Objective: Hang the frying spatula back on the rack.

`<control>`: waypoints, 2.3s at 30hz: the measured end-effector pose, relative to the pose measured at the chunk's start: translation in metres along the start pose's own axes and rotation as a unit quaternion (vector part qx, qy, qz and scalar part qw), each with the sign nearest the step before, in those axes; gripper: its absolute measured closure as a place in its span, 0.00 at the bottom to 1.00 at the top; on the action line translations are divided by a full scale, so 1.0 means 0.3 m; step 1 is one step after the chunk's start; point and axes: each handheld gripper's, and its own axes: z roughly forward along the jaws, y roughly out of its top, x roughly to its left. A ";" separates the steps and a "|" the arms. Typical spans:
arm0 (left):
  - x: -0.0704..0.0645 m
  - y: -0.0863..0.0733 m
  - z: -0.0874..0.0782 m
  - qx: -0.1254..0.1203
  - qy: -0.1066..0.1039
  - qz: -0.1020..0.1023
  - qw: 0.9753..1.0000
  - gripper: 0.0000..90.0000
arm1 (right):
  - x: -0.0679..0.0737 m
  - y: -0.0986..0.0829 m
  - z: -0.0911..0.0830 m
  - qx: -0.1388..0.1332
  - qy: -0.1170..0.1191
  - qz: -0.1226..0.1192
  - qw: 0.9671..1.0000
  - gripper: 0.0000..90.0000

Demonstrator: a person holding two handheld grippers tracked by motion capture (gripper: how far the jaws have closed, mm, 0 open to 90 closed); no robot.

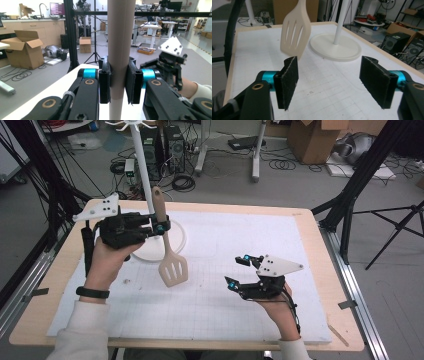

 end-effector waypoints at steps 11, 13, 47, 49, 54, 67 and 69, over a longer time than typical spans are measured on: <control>0.104 0.094 -0.017 0.004 0.010 0.002 1.000 0.84 | -0.028 -0.054 -0.031 -0.008 0.025 0.017 1.000 0.27; 0.120 0.105 -0.021 0.004 0.013 0.002 1.000 0.84 | -0.034 -0.064 -0.035 -0.007 0.029 0.025 0.999 0.25; 0.323 0.183 -0.021 0.013 0.044 -0.020 0.999 0.84 | -0.065 -0.095 -0.054 -0.006 0.017 0.044 0.999 0.22; 0.329 0.184 -0.019 0.014 0.044 -0.023 0.999 0.84 | -0.062 -0.095 -0.051 -0.002 0.017 0.047 0.999 0.22; 0.346 0.176 -0.019 0.010 0.042 -0.030 0.999 0.84 | -0.060 -0.095 -0.047 0.001 0.018 0.046 0.999 0.22; 0.395 0.158 -0.013 0.006 0.052 -0.044 0.998 0.84 | -0.058 -0.102 -0.048 0.005 0.018 0.047 0.999 0.22; 0.400 0.154 -0.011 0.006 0.052 -0.045 0.998 0.84 | -0.058 -0.104 -0.050 0.006 0.019 0.049 0.999 0.22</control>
